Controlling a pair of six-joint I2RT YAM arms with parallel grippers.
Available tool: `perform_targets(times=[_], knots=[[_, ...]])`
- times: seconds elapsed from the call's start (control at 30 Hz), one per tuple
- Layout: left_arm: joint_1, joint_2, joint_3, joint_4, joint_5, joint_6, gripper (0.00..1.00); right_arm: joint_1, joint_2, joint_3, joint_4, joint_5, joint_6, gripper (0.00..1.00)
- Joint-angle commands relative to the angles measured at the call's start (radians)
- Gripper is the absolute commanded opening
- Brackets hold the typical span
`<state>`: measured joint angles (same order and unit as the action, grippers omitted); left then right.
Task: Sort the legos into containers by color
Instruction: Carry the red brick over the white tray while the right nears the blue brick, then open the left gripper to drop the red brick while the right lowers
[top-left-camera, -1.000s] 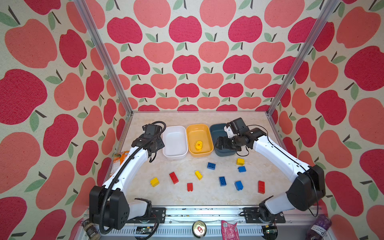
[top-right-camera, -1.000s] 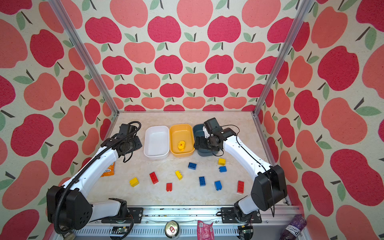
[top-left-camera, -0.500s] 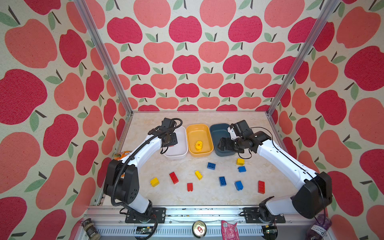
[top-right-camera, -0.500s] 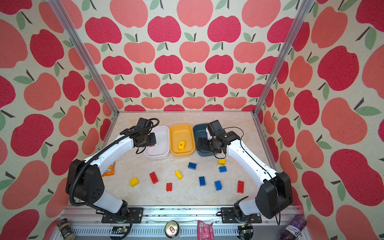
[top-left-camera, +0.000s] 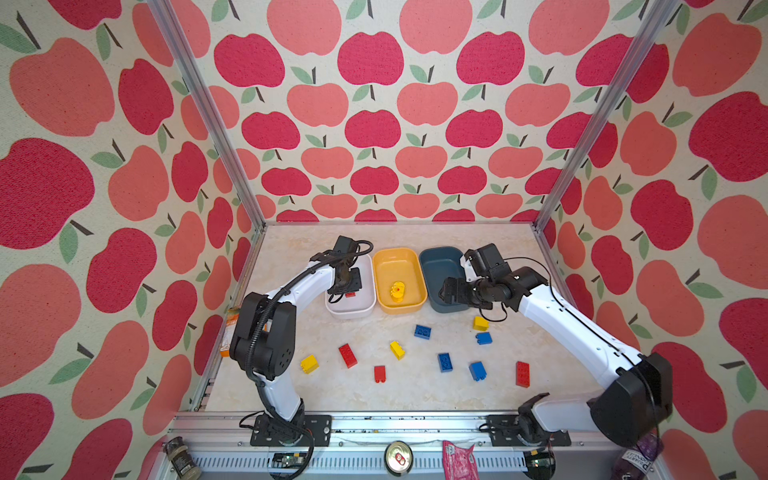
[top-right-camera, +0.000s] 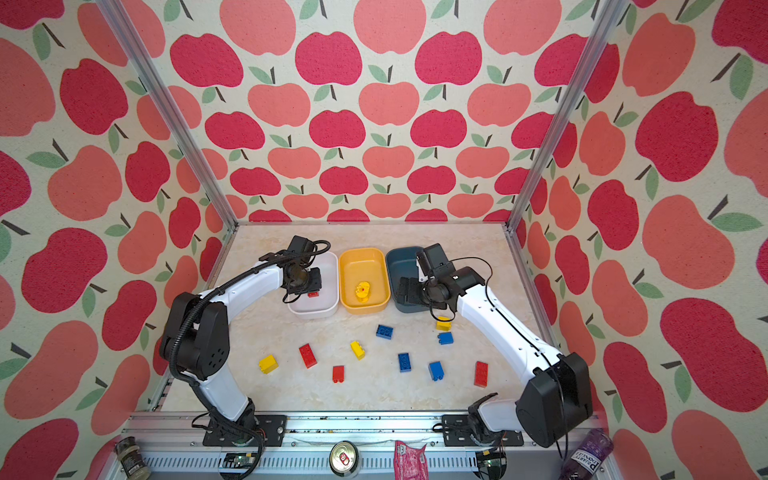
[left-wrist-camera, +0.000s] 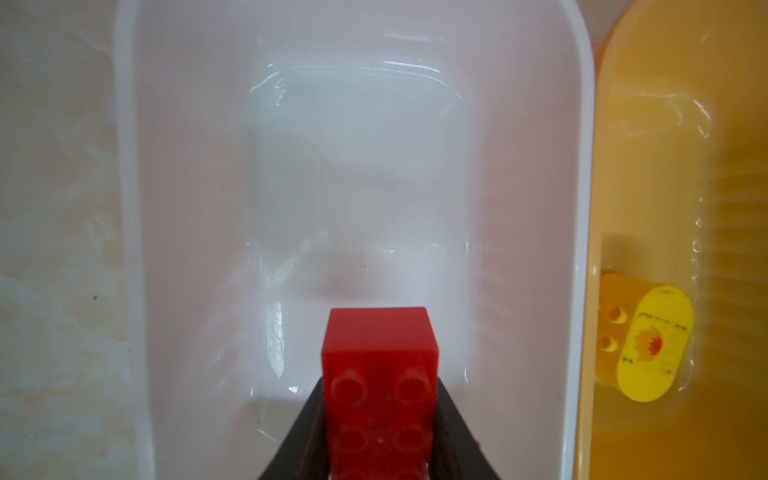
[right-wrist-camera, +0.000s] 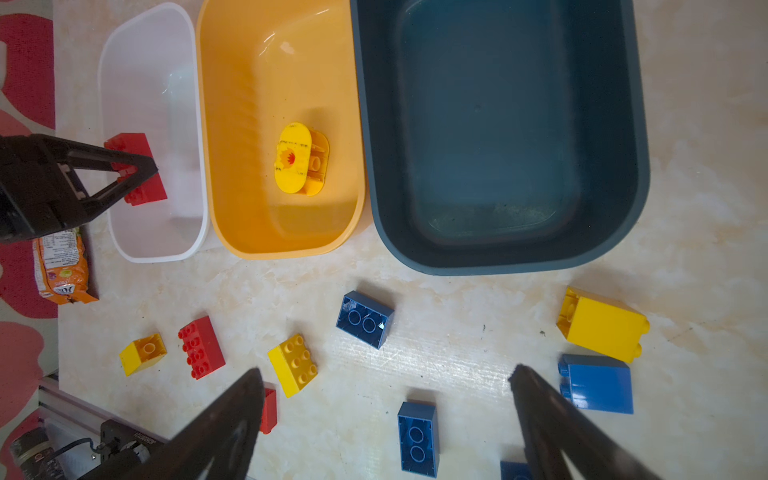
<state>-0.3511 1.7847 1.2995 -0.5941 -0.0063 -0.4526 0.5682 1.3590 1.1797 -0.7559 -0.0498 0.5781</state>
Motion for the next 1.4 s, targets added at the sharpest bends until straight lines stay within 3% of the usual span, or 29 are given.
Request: perform_targets(times=[0.0, 0.2, 0.43, 0.83, 1.13, 1.37], knots=[[0.001, 0.039, 0.036, -0.025, 0.015, 0.008, 0.25, -0.006, -0.027, -0.021, -0.013, 0.016, 0.021, 0.96], [0.000, 0.079, 0.036, -0.041, 0.020, 0.004, 0.29, -0.007, -0.042, -0.043, -0.010, 0.019, 0.029, 0.96], [-0.002, 0.078, 0.034, -0.049, 0.029, 0.002, 0.47, -0.014, -0.069, -0.078, -0.015, 0.036, 0.050, 0.96], [-0.003, -0.001, 0.032, -0.050, 0.018, -0.017, 0.59, -0.082, -0.121, -0.144, -0.091, 0.069, 0.089, 0.96], [-0.002, -0.103, -0.002, -0.033, 0.008, -0.018, 0.72, -0.121, -0.049, -0.178, -0.221, 0.144, -0.128, 0.95], [0.001, -0.187, -0.063, 0.011, 0.035, -0.024, 0.82, -0.122, -0.004, -0.230, -0.181, 0.155, -0.241, 0.91]])
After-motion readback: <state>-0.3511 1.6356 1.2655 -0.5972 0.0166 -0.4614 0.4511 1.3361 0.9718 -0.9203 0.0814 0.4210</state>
